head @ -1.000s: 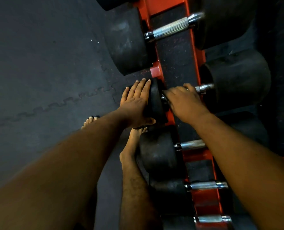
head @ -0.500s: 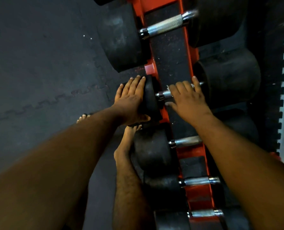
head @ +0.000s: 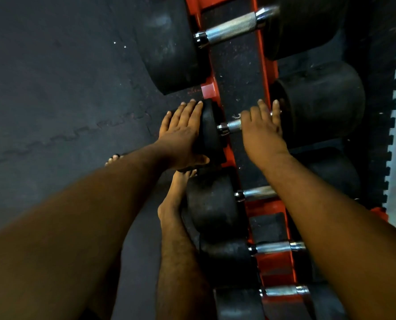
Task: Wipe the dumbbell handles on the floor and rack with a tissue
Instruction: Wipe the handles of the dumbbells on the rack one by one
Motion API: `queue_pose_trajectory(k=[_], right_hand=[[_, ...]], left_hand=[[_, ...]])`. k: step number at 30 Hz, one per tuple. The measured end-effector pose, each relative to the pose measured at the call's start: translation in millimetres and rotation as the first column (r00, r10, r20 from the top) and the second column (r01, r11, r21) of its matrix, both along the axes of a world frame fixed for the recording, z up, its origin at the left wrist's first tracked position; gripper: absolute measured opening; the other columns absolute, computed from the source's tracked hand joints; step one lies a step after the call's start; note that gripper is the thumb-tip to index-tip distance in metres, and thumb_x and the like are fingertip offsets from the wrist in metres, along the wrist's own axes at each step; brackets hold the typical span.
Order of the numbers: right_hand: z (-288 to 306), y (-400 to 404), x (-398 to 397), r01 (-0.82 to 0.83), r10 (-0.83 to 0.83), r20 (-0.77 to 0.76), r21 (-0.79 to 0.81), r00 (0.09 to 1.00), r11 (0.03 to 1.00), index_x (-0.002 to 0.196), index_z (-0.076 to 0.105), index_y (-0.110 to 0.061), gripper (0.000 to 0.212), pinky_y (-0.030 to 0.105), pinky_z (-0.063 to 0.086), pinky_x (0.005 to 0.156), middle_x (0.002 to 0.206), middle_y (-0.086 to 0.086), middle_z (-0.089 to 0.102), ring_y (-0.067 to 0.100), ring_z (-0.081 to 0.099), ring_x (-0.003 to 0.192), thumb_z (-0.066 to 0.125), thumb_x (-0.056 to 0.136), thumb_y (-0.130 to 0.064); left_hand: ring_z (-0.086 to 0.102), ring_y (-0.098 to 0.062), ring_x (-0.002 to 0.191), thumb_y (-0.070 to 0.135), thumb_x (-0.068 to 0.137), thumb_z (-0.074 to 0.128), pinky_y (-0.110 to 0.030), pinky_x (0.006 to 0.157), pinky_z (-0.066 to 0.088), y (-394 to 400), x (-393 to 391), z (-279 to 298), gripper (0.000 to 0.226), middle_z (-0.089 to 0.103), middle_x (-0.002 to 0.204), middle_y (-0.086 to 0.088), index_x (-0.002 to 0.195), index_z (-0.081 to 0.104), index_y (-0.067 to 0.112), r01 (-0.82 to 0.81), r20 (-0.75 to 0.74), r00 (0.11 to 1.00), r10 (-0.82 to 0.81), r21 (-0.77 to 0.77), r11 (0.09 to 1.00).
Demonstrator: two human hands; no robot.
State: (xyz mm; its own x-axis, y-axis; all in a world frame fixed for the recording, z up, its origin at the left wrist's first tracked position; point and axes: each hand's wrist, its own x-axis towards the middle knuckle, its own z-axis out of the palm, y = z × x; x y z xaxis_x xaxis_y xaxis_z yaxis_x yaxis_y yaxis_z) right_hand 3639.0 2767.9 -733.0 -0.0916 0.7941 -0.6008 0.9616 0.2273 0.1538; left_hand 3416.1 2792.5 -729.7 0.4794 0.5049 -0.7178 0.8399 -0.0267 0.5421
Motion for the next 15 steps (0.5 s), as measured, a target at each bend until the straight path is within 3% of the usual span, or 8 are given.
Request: queue_pose_trajectory(k=[4, 8, 10, 11, 12, 13, 14, 15], right_hand=[[2, -2, -14, -0.127, 0.108, -0.169, -0.102, 0.98, 0.987, 0.149, 0.039, -0.006, 0.06, 0.055, 0.006, 0.124, 0.154, 0.015, 0.041, 0.03, 0.023, 0.151, 0.023, 0.091, -0.007], [8, -31, -11, -0.069, 0.08, -0.341, 0.045, 0.937, 0.997, 0.14, 0.055, -0.008, 0.057, 0.051, 0.026, 0.121, 0.15, 0.013, 0.05, 0.028, 0.04, 0.145, 0.023, 0.093, -0.014], [7, -53, -13, 0.09, -0.048, -0.457, 0.071, 0.888, 0.993, 0.131, 0.063, -0.009, 0.044, 0.048, 0.033, 0.117, 0.144, 0.012, 0.056, 0.028, 0.046, 0.14, 0.04, 0.094, -0.009], [6, -65, -16, 0.273, -0.215, -0.515, 0.039, 0.83, 0.961, 0.127, 0.065, -0.009, 0.038, 0.042, 0.037, 0.113, 0.139, 0.011, 0.061, 0.028, 0.052, 0.134, 0.046, 0.094, -0.008], [4, -74, -21, 0.506, -0.419, -0.562, -0.001, 0.713, 0.863, 0.123, 0.068, -0.01, 0.033, 0.036, 0.042, 0.107, 0.13, 0.011, 0.066, 0.028, 0.059, 0.125, 0.049, 0.096, -0.009], [3, -80, -27, 0.751, -0.63, -0.588, -0.058, 0.507, 0.658, 0.117, 0.07, -0.011, 0.028, 0.031, 0.046, 0.1, 0.12, 0.011, 0.071, 0.027, 0.065, 0.113, 0.051, 0.097, -0.011], [2, -78, -33, 0.929, -0.773, -0.61, -0.156, 0.176, 0.334, 0.113, 0.07, -0.014, 0.023, 0.032, 0.05, 0.095, 0.113, 0.011, 0.073, 0.026, 0.068, 0.103, 0.052, 0.099, -0.013], [1, -69, -37, 0.949, -0.771, -0.595, -0.314, -0.227, -0.037, 0.11, 0.068, -0.016, 0.019, 0.038, 0.053, 0.093, 0.11, 0.012, 0.073, 0.024, 0.069, 0.098, 0.052, 0.101, -0.015]], left_hand=[[-0.022, -0.02, 0.153, 0.049, 0.074, 0.084, -0.045, 0.123, -0.015, 1, 2, 3, 0.136, -0.019, 0.168, -0.002, 0.158, -0.02, 0.022, 0.0, -0.012, 1.0, 0.0, -0.007, 1.0], [-0.022, -0.021, 0.153, 0.049, 0.075, 0.083, -0.044, 0.122, -0.015, 2, 2, 4, 0.136, -0.02, 0.168, -0.002, 0.159, -0.02, 0.02, 0.009, -0.017, 1.0, -0.009, -0.014, 1.0], [-0.022, -0.02, 0.153, 0.049, 0.074, 0.083, -0.043, 0.122, -0.015, 2, 2, 4, 0.136, -0.02, 0.168, -0.002, 0.159, -0.019, 0.02, 0.01, -0.019, 1.0, -0.01, -0.015, 1.0], [-0.023, -0.02, 0.153, 0.049, 0.074, 0.083, -0.044, 0.123, -0.014, 2, 2, 4, 0.136, -0.02, 0.168, -0.002, 0.158, -0.019, 0.02, 0.009, -0.02, 1.0, -0.01, -0.012, 1.0], [-0.023, -0.02, 0.153, 0.05, 0.074, 0.083, -0.045, 0.123, -0.014, 2, 2, 3, 0.136, -0.02, 0.168, -0.002, 0.158, -0.02, 0.02, 0.011, -0.022, 1.0, -0.011, -0.009, 1.0], [-0.023, -0.02, 0.153, 0.05, 0.074, 0.083, -0.046, 0.124, -0.013, 2, 2, 3, 0.136, -0.021, 0.168, -0.002, 0.158, -0.02, 0.02, 0.014, -0.021, 1.0, -0.014, -0.009, 1.0], [-0.023, -0.02, 0.153, 0.05, 0.074, 0.083, -0.046, 0.124, -0.013, 2, 1, 2, 0.136, -0.021, 0.168, -0.002, 0.158, -0.02, 0.02, 0.017, -0.02, 1.0, -0.017, -0.013, 1.0], [-0.023, -0.021, 0.152, 0.05, 0.075, 0.083, -0.046, 0.124, -0.013, 3, 1, 2, 0.136, -0.021, 0.167, -0.002, 0.158, -0.02, 0.02, 0.019, -0.02, 1.0, -0.02, -0.015, 1.0]])
